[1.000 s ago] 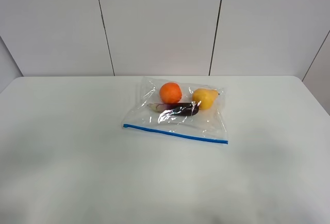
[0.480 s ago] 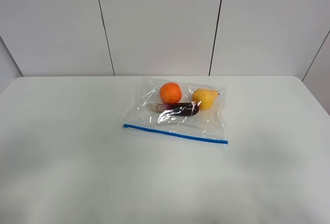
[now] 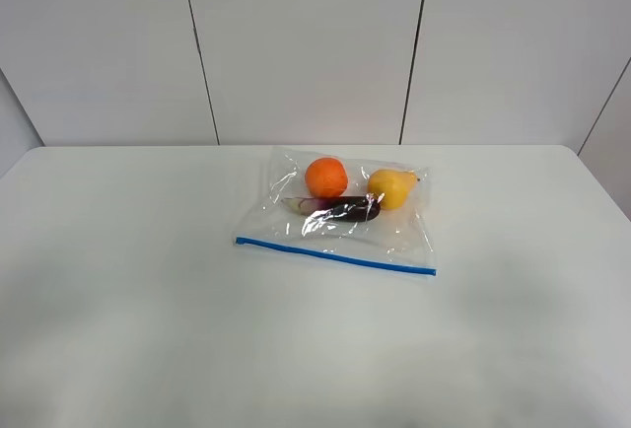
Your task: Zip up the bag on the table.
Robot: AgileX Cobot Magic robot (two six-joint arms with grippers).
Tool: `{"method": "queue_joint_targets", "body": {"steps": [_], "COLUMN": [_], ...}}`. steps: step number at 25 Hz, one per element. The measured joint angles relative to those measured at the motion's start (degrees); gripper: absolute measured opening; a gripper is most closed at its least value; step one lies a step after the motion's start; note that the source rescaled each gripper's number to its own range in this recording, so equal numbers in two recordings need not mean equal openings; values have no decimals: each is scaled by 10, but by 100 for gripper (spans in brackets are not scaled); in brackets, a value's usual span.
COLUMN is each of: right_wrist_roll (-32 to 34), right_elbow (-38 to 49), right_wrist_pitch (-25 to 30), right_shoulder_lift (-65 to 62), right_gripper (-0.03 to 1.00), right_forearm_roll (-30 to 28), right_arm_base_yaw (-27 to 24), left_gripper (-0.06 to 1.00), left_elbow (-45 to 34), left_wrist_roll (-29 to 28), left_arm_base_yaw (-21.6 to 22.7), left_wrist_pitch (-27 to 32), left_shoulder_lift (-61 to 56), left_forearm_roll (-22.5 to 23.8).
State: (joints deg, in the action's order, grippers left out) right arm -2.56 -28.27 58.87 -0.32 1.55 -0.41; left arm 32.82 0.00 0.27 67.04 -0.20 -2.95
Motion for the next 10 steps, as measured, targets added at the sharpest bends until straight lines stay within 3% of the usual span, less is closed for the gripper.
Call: {"method": "queue_joint_targets", "body": {"steps": [10], "right_wrist_roll": [0], "right_elbow": [0], "right_wrist_pitch": [0], "right_shoulder_lift": [0], "right_gripper": [87], "right_forearm_roll": [0], "right_arm_base_yaw": [0], "left_gripper": [94], "left_elbow": [0], "left_wrist_roll": [0], "left_arm_base_yaw": [0], "left_wrist_pitch": [0], "left_shoulder_lift": [0], "left_forearm_roll": [0]}}
